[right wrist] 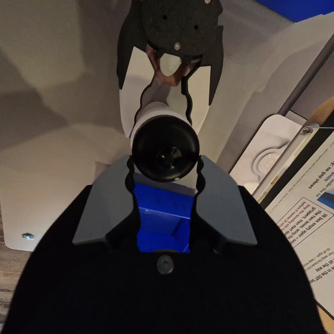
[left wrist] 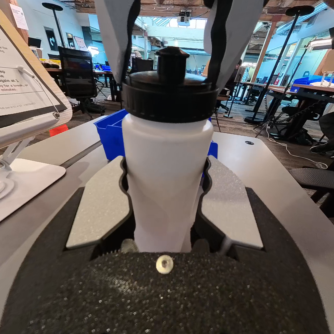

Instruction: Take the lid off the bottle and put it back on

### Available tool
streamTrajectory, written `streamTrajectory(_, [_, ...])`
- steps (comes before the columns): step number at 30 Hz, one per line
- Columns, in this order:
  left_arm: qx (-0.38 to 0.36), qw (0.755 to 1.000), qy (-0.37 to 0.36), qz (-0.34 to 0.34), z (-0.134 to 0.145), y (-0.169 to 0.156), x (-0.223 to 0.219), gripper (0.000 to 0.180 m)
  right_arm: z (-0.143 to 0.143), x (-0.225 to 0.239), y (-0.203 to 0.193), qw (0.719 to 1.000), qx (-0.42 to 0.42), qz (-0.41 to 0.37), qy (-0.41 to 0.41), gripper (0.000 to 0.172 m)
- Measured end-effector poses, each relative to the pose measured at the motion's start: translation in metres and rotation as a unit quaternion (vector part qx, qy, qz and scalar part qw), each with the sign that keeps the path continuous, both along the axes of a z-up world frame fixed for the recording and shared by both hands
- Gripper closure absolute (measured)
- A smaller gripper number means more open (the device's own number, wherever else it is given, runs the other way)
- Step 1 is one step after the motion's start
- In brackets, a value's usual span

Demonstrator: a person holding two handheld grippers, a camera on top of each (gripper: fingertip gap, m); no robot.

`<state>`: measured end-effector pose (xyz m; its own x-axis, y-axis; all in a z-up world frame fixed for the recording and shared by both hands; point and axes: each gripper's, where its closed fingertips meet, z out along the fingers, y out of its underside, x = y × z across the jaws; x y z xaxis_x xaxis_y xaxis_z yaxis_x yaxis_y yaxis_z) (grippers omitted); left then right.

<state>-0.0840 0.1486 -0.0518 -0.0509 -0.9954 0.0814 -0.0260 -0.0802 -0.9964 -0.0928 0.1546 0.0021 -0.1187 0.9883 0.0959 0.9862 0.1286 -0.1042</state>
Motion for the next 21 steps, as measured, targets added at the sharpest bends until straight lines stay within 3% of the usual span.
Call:
streamTrajectory(5, [-0.001, 1.000, 0.000, -0.003, -0.0002, -0.0008, -0.0003, 0.100, -0.0002, 0.0010, -0.0020, 0.999, -0.002, -0.035, -0.039, 0.105])
streamTrajectory(9, [0.000, 1.000, 0.003, 0.000, -0.0003, -0.0004, -0.0001, 0.100, 0.0003, 0.0028, -0.0040, 0.987, -0.006, -0.133, -0.087, 0.105])
streamTrajectory(15, [0.000, 1.000, 0.004, 0.000, -0.0004, -0.0010, -0.0002, 0.100, 0.0005, 0.0032, -0.0089, 0.940, -0.016, -0.321, -0.112, 0.105])
streamTrajectory(18, [0.003, 1.000, 0.006, 0.003, -0.0006, -0.0003, -0.0019, 0.100, 0.0005, -0.0002, -0.0085, 0.945, -0.008, -0.309, -0.107, 0.104])
streamTrajectory(21, [0.003, 1.000, 0.008, 0.003, -0.0007, -0.0011, -0.0019, 0.100, 0.0024, 0.0046, -0.0057, 0.973, 0.000, -0.206, -0.105, 0.104])
